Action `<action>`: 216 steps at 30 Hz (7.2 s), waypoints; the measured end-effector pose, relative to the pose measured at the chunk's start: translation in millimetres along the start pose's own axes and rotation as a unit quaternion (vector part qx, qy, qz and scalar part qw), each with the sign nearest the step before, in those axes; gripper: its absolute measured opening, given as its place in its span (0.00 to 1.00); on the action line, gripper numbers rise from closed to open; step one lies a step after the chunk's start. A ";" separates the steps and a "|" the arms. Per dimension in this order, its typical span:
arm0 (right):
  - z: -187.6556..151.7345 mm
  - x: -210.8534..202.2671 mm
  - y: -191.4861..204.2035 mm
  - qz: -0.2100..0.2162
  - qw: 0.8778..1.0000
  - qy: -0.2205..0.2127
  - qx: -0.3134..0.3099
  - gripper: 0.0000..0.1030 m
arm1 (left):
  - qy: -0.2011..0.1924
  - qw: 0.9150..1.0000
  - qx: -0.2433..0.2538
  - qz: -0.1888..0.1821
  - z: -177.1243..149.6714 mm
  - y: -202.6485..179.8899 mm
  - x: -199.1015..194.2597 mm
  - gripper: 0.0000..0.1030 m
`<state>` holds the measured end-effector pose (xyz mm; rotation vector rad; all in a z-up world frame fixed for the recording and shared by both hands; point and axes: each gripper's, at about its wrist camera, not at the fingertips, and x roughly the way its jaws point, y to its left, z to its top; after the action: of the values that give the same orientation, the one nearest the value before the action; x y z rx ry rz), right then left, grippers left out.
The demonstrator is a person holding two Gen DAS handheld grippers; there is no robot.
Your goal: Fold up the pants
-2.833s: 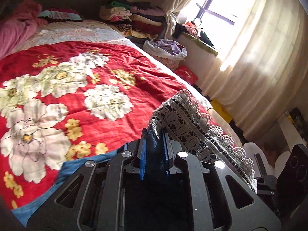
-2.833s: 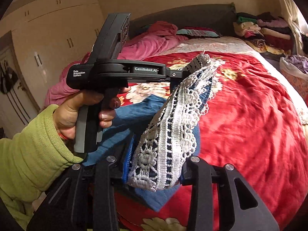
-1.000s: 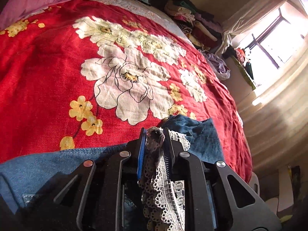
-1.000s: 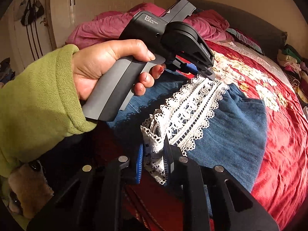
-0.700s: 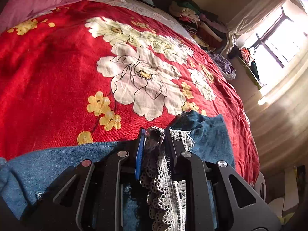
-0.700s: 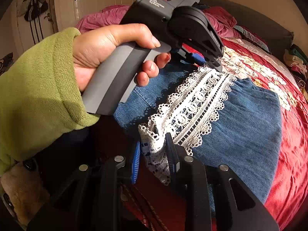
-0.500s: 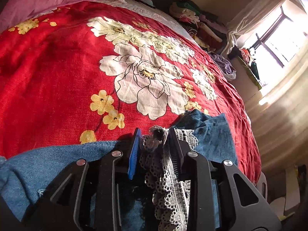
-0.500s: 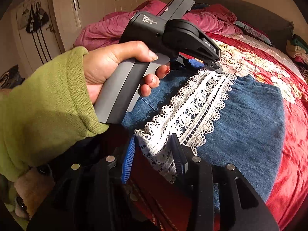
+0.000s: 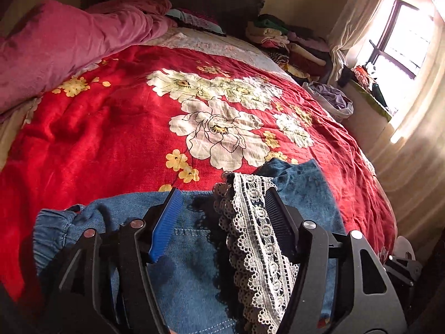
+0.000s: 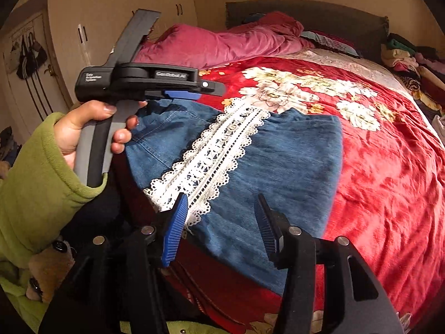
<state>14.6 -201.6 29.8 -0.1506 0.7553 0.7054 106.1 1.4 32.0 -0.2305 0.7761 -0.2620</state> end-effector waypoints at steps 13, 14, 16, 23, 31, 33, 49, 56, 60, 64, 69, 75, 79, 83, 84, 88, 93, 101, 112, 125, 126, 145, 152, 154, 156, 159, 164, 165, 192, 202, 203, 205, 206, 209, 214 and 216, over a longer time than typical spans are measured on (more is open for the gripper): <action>-3.9 -20.3 -23.1 -0.038 0.999 -0.027 0.027 0.64 | -0.011 0.999 0.031 0.018 -10.2 -23.9 -25.0 0.70; -4.0 -21.3 -24.4 -0.039 0.998 -0.028 0.029 0.64 | -0.014 0.999 0.034 0.020 -11.9 -25.5 -27.4 0.73; -4.3 -22.0 -27.8 -0.047 0.998 -0.028 0.033 0.64 | -0.016 0.999 0.038 0.020 -17.0 -28.0 -32.1 0.73; -8.0 -25.7 -39.8 -0.072 0.996 -0.027 0.041 0.64 | -0.011 0.997 0.066 0.035 -45.8 -36.9 -47.7 0.76; -11.7 -4.9 -24.7 -0.048 0.999 0.005 0.005 0.52 | 0.000 0.993 0.111 0.032 -84.1 -60.7 -51.7 0.68; -16.5 3.4 -23.9 -0.050 0.998 0.023 0.001 0.51 | 0.011 0.991 0.131 0.036 -89.7 -68.6 -45.8 0.66; -40.9 20.5 -42.7 -0.057 0.996 0.071 0.024 0.51 | 0.091 0.985 0.133 0.059 -109.4 -54.9 -7.6 0.68; 0.3 -2.2 -60.7 -0.068 0.997 0.009 0.037 0.51 | 0.067 0.988 0.124 0.061 -102.9 -53.9 -18.5 0.69; 34.1 15.3 -67.7 -0.078 0.997 0.002 0.013 0.51 | 0.076 0.988 0.116 0.062 -104.1 -50.0 -14.2 0.69; 67.1 47.9 -73.4 -0.076 0.997 0.011 -0.004 0.52 | 0.079 0.988 0.118 0.062 -105.1 -49.7 -12.1 0.71; 85.0 92.8 -95.9 -0.092 0.994 0.054 0.007 0.52 | 0.079 0.988 0.115 0.059 -105.4 -48.4 -12.3 0.71; 74.4 120.6 -123.7 -0.080 0.991 0.088 0.053 0.52 | 0.056 0.991 0.107 0.054 -102.1 -45.9 -20.5 0.72; 75.0 106.8 -118.7 -0.071 0.993 0.072 0.066 0.62 | 0.036 0.993 0.100 0.056 -97.0 -43.8 -30.9 0.73; 75.5 78.3 -119.4 -0.049 0.993 0.036 0.102 0.67 | 0.019 0.993 0.101 0.064 -92.5 -42.8 -40.7 0.75; 75.1 71.9 -118.7 -0.051 0.993 0.030 0.104 0.67 | 0.016 0.993 0.100 0.065 -91.5 -42.5 -43.4 0.75; 69.5 47.0 -115.4 -0.052 0.993 0.010 0.105 0.70 | 0.003 0.992 0.099 0.072 -86.8 -41.9 -53.8 0.81; 71.0 23.0 -107.7 -0.057 0.994 -0.012 0.097 0.83 | -0.009 0.992 0.101 0.079 -83.0 -41.9 -64.4 0.85; 93.5 6.5 -83.7 -0.046 0.996 -0.039 0.061 0.90 | -0.024 0.990 0.100 0.096 -77.9 -38.6 -78.9 0.90; 121.7 20.1 -40.9 -0.024 0.999 -0.038 0.007 0.90 | -0.029 0.991 0.075 0.105 -77.6 -18.8 -89.4 0.90; 142.1 56.8 3.9 0.006 0.999 -0.009 -0.046 0.90 | -0.013 0.992 0.033 0.122 -84.4 17.8 -95.2 0.91; 143.5 60.3 7.0 0.009 0.999 -0.006 -0.049 0.90 | -0.012 0.992 0.029 0.123 -85.2 21.2 -95.3 0.90; 161.1 141.6 63.8 0.074 0.988 0.075 -0.109 0.90 | 0.003 0.992 -0.106 0.075 -97.6 88.3 -85.8 0.77; 169.8 181.5 82.1 0.112 0.978 0.120 -0.128 0.90 | 0.026 0.990 -0.133 0.041 -102.2 95.8 -67.5 0.48; 170.3 192.4 87.1 0.121 0.974 0.135 -0.134 0.90 | 0.029 0.989 -0.137 0.037 -104.4 97.1 -64.9 0.48; 169.6 201.7 91.7 0.127 0.970 0.148 -0.141 0.90 | 0.031 0.989 -0.138 0.036 -106.1 98.3 -62.5 0.48; 167.3 214.2 99.6 0.142 0.964 0.166 -0.152 0.90 | 0.033 0.989 -0.140 0.033 -107.2 99.2 -61.0 0.48; 158.2 231.8 105.9 0.189 0.949 0.200 -0.151 0.77 | 0.036 0.989 -0.138 0.035 -108.0 99.2 -59.7 0.48; 156.4 233.4 106.0 0.197 0.948 0.201 -0.151 0.74 | 0.038 0.989 -0.138 0.036 -108.0 99.1 -59.5 0.48; 147.1 76.0 -60.2 0.264 0.965 0.007 0.001 0.37 | 0.054 0.988 -0.079 -0.123 -64.8 -13.7 -39.0 0.73; 100.7 36.5 -109.9 0.123 0.991 -0.006 0.052 0.63 | 0.099 0.980 0.050 -0.163 -80.5 -89.3 -19.5 0.78; 94.8 36.0 -108.6 0.122 0.991 -0.001 0.051 0.69 | 0.104 0.980 0.051 -0.164 -82.1 -91.5 -16.9 0.79; 84.8 41.5 -105.6 0.108 0.993 0.020 0.048 0.71 | 0.107 0.982 0.060 -0.147 -85.3 -94.3 -13.9 0.80; 79.5 46.0 -106.5 0.090 0.994 0.032 0.046 0.71 | 0.111 0.982 0.058 -0.142 -86.6 -93.6 -12.5 0.80; 63.0 66.8 -116.1 0.026 0.996 0.077 0.047 0.72 | 0.115 0.983 0.041 -0.140 -87.7 -87.2 -10.9 0.80; 52.0 73.3 -118.6 0.018 0.995 0.077 0.062 0.73 | 0.110 0.984 0.039 -0.132 -92.7 -88.1 -20.2 0.80; 54.4 60.1 -118.9 0.031 0.995 0.053 0.073 0.73 | 0.103 0.986 0.036 -0.128 -90.8 -85.5 -23.1 0.80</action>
<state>152.4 -240.3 14.9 -0.0311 0.9128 0.7032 12.8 -81.7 10.0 -0.2375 0.9413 -0.5639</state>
